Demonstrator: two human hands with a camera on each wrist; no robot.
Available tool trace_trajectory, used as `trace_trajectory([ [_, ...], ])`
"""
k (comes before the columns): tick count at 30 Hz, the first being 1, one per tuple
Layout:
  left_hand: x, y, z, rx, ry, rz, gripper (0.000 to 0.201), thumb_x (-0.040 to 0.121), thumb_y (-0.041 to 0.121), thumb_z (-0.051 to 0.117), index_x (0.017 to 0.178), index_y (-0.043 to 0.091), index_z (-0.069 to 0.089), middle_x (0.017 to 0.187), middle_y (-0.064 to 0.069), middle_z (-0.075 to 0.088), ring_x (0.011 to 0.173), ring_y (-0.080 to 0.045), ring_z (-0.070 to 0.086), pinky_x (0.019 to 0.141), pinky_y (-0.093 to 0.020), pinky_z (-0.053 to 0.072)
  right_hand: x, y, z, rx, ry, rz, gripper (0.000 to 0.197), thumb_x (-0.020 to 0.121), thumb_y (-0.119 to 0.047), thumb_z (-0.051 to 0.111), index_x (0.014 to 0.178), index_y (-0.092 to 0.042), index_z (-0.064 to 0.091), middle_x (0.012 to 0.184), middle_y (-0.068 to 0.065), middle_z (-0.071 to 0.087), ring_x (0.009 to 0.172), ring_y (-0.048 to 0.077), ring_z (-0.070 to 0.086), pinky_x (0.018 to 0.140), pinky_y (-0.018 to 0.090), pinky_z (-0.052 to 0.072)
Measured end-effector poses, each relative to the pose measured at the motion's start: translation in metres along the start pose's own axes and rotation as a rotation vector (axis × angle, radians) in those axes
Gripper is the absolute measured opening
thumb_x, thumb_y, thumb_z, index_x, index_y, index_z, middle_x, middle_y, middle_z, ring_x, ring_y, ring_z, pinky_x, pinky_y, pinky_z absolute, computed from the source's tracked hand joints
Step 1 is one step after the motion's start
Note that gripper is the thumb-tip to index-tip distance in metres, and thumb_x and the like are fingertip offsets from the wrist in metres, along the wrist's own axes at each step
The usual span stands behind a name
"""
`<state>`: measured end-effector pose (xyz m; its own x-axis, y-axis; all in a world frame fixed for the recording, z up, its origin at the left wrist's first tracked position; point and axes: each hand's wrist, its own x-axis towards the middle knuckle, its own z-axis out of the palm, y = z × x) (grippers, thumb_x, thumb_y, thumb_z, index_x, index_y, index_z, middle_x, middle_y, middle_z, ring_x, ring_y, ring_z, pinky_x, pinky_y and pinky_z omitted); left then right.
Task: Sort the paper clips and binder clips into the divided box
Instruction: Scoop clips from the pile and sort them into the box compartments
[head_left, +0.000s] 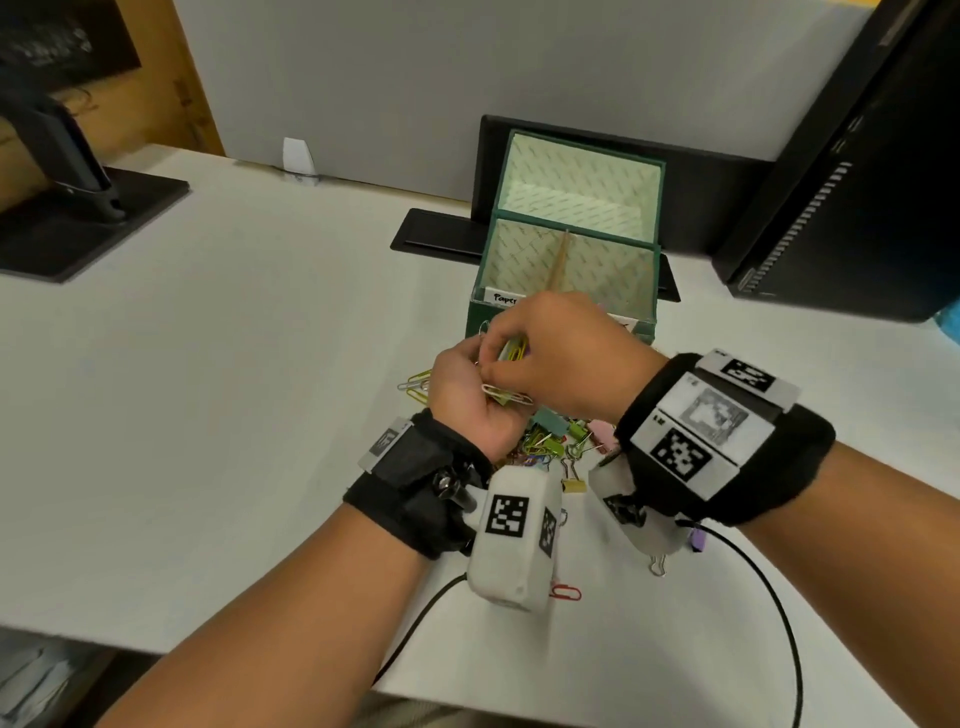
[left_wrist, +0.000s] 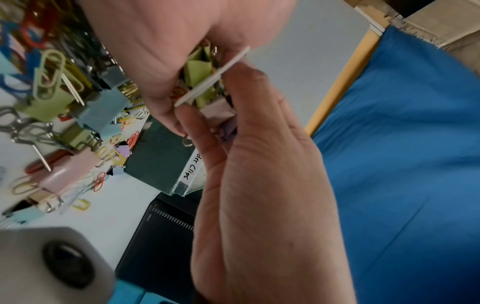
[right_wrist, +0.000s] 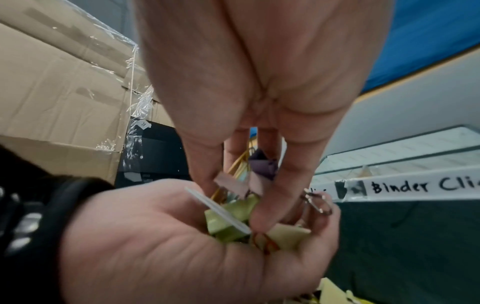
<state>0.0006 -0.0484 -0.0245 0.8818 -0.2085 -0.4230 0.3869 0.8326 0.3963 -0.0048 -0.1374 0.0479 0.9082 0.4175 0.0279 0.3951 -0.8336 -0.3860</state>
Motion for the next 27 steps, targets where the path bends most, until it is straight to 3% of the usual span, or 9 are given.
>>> trace_trajectory([
  [4,0.0,0.002,0.0,-0.069,0.016,-0.03,0.03,0.098,0.023,0.036,0.106,0.008,0.061,0.094,-0.013,0.065,0.088,-0.026,0.064,0.081,-0.038,0.052,0.001,0.0,-0.003,0.003,-0.013,0.003,0.027,0.088,-0.031,0.066,0.115,-0.028,0.067,0.099,-0.012,0.062,0.079,-0.001,0.051,0.062,0.001,0.033],
  [8,0.001,0.002,-0.001,-0.072,0.003,-0.019,0.033,0.098,0.021,0.035,0.099,0.008,0.065,0.084,-0.013,0.069,0.077,-0.025,0.066,0.072,-0.033,0.055,-0.001,0.0,-0.007,0.098,0.02,0.038,0.039,0.09,-0.037,0.063,0.128,-0.032,0.057,0.117,-0.005,0.063,0.097,0.009,0.059,0.081,0.024,0.05],
  [10,0.001,0.003,0.001,-0.098,-0.003,-0.017,0.031,0.096,0.02,0.037,0.105,0.007,0.064,0.089,-0.013,0.068,0.08,-0.026,0.064,0.079,-0.036,0.052,-0.001,0.001,-0.011,0.145,0.042,0.072,0.035,0.092,-0.036,0.061,0.127,-0.031,0.058,0.116,-0.005,0.063,0.095,0.01,0.062,0.081,0.025,0.052],
  [12,0.002,0.003,0.001,-0.108,-0.006,-0.012,0.029,0.097,0.022,0.038,0.103,0.008,0.062,0.092,-0.013,0.065,0.079,-0.026,0.062,0.084,-0.039,0.05,-0.001,0.003,-0.014,0.177,0.077,0.083,0.028,0.095,-0.032,0.056,0.122,-0.03,0.062,0.109,-0.007,0.066,0.086,0.007,0.065,0.071,0.015,0.051],
  [15,0.003,0.005,0.002,-0.137,-0.025,-0.025,0.033,0.098,0.023,0.035,0.095,0.004,0.062,0.083,-0.017,0.068,0.071,-0.029,0.067,0.073,-0.042,0.057,-0.002,0.005,-0.021,0.238,0.176,0.085,0.02,0.098,-0.025,0.051,0.109,-0.026,0.068,0.097,-0.01,0.069,0.072,0.001,0.067,0.06,0.013,0.052],
  [20,0.002,0.008,0.003,-0.175,-0.037,-0.016,0.036,0.099,0.024,0.036,0.094,0.0,0.062,0.089,-0.022,0.068,0.088,-0.032,0.063,0.099,-0.048,0.045,-0.008,0.013,-0.03,0.275,0.244,0.052,0.013,0.096,-0.024,0.057,0.097,-0.022,0.07,0.08,-0.013,0.066,0.057,-0.008,0.059,0.048,0.008,0.045],
  [23,-0.001,0.01,0.003,-0.129,-0.028,-0.008,0.029,0.096,0.019,0.038,0.1,0.001,0.061,0.096,-0.02,0.065,0.083,-0.032,0.064,0.09,-0.043,0.049,-0.017,0.016,-0.027,0.166,0.089,0.008,0.011,0.085,-0.035,0.071,0.095,-0.031,0.07,0.08,-0.01,0.069,0.058,-0.004,0.055,0.051,0.008,0.039],
  [25,-0.002,0.01,0.002,-0.087,-0.014,-0.016,0.027,0.095,0.016,0.037,0.096,0.003,0.061,0.092,-0.018,0.063,0.068,-0.028,0.067,0.067,-0.033,0.058,-0.022,0.019,-0.021,0.09,0.008,-0.034,0.024,0.079,-0.035,0.077,0.102,-0.034,0.07,0.082,-0.009,0.065,0.064,0.0,0.053,0.057,0.009,0.038],
  [27,-0.001,0.01,0.001,-0.067,0.01,-0.016,0.029,0.097,0.016,0.036,0.09,0.005,0.062,0.084,-0.017,0.061,0.056,-0.025,0.068,0.049,-0.027,0.055,-0.024,0.019,-0.017,0.035,-0.003,-0.067,0.032,0.077,-0.032,0.078,0.108,-0.035,0.07,0.086,-0.01,0.062,0.07,0.002,0.053,0.063,0.013,0.039],
])
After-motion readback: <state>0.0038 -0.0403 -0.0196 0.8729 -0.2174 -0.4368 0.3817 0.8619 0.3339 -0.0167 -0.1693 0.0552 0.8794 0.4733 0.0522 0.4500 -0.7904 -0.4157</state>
